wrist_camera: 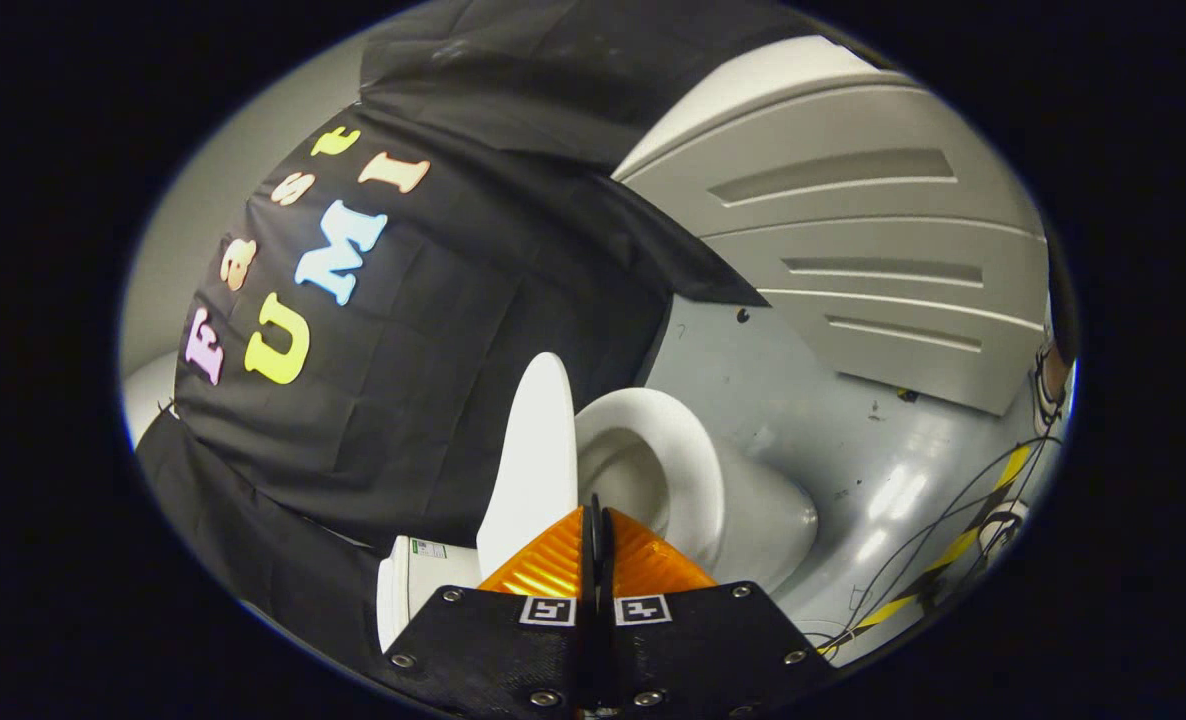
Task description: Open the toilet lid.
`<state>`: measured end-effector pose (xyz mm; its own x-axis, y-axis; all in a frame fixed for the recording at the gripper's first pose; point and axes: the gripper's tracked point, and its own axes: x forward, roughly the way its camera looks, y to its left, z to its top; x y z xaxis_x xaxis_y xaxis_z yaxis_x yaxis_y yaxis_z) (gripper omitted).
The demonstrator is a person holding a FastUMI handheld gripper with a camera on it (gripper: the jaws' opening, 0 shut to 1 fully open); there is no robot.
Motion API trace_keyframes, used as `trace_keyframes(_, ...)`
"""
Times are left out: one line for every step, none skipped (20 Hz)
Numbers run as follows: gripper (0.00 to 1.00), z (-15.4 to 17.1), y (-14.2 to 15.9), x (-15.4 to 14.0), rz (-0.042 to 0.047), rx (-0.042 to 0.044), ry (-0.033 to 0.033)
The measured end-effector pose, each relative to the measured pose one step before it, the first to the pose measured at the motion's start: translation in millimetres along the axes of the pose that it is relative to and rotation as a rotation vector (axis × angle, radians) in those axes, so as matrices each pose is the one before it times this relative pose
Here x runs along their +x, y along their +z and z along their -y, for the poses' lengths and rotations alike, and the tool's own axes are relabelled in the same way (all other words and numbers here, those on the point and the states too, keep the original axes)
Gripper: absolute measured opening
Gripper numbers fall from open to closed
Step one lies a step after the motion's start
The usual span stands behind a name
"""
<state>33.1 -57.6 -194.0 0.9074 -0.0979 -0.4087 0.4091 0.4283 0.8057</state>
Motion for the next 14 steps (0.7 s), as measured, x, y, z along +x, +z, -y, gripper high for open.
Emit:
trace_keyframes(0.00,-12.94,3.90,-5.27,0.01255,-0.02403,0.00046)
trace_keyframes(0.00,-12.02,4.49,-3.93,0.01087,-0.01631,0.00379)
trace_keyframes(0.00,-13.23,2.91,-7.69,0.01585,-0.00939,0.01040)
trace_keyframes(0.00,-11.71,2.10,-3.78,0.01509,-0.00170,0.01489)
trace_keyframes(0.00,-11.45,1.80,-5.19,0.01990,0.01125,0.01971)
trace_keyframes(0.00,-9.53,0.90,-3.50,0.01149,0.01977,0.01556)
trace_keyframes(0.00,-8.62,-0.13,-1.77,0.01223,0.01680,0.01143)
trace_keyframes(0.00,-3.99,-1.11,-0.71,0.00826,0.00307,0.00643)
trace_keyframes(0.00,-1.57,-3.06,1.05,-0.00138,-0.02750,-0.01425)
trace_keyframes(0.00,0.06,-1.94,3.51,-0.00431,-0.07745,-0.02340)
trace_keyframes(0.00,2.46,-4.52,-1.65,-0.01358,-0.09427,-0.01955)
trace_keyframes(0.00,-1.72,0.56,-0.44,-0.00503,-0.07578,-0.00792)
trace_keyframes(0.00,-4.98,1.99,-1.51,-0.00221,-0.05212,-0.00301)
trace_keyframes(0.00,-3.80,5.63,-0.24,0.00076,-0.03020,-0.00001)
